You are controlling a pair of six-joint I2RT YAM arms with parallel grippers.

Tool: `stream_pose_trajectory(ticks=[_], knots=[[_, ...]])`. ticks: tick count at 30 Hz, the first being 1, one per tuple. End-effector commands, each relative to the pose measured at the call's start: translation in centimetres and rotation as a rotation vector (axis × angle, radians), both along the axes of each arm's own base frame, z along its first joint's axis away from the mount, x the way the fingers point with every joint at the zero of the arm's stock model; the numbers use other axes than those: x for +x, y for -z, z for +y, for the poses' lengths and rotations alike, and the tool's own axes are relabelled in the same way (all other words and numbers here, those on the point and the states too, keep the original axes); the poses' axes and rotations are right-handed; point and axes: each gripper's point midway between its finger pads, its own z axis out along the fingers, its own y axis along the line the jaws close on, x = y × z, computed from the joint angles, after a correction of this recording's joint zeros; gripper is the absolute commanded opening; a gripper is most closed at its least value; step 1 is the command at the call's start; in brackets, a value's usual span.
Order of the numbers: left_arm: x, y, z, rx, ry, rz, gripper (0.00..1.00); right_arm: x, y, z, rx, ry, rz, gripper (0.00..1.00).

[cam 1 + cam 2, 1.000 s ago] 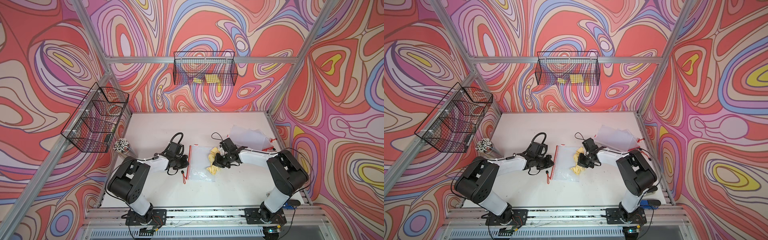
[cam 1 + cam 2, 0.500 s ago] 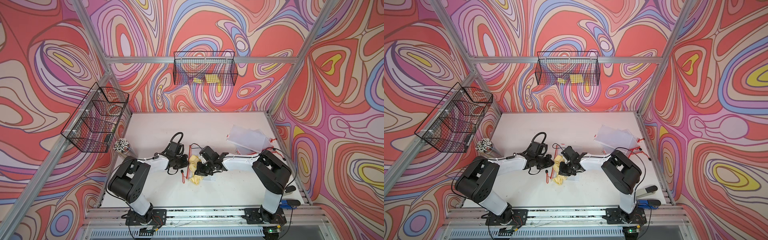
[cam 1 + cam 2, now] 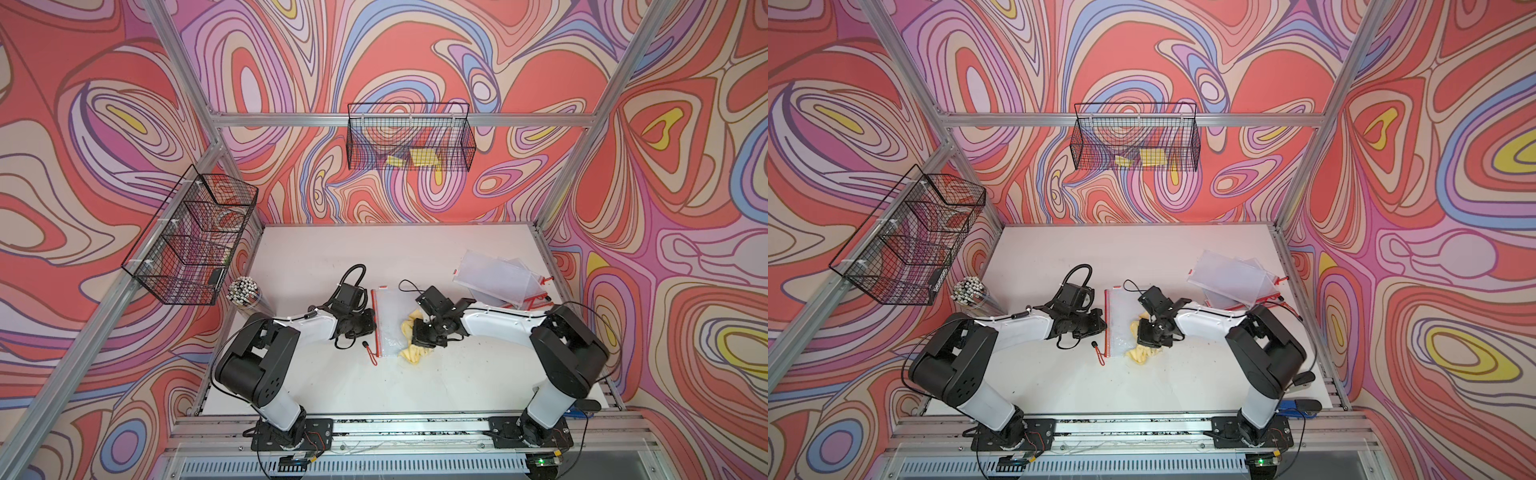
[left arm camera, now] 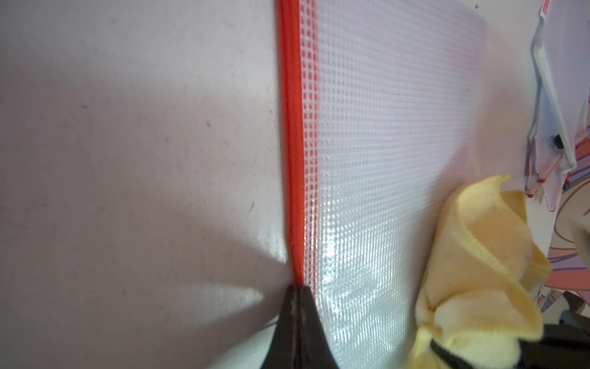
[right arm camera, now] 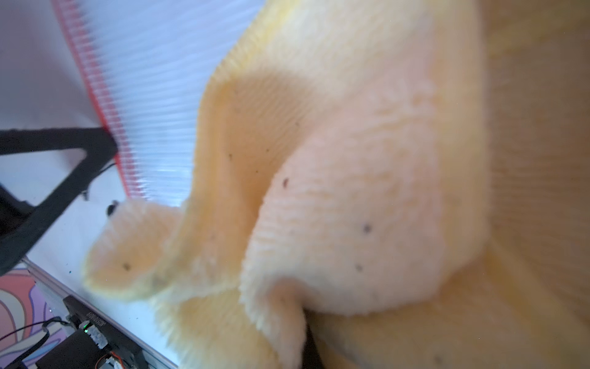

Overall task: Wipe the document bag
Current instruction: Wipe the dirt from the document bag.

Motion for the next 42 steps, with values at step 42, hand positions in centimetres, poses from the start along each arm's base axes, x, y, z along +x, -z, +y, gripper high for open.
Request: stream_pose_trajectory(ticks=[42], knots=[[-1.4,1.0,2.6,0.094,-0.03,0.06,0.0,4.7,3.5,1.2,0.024,0.031,0.005,0.0]])
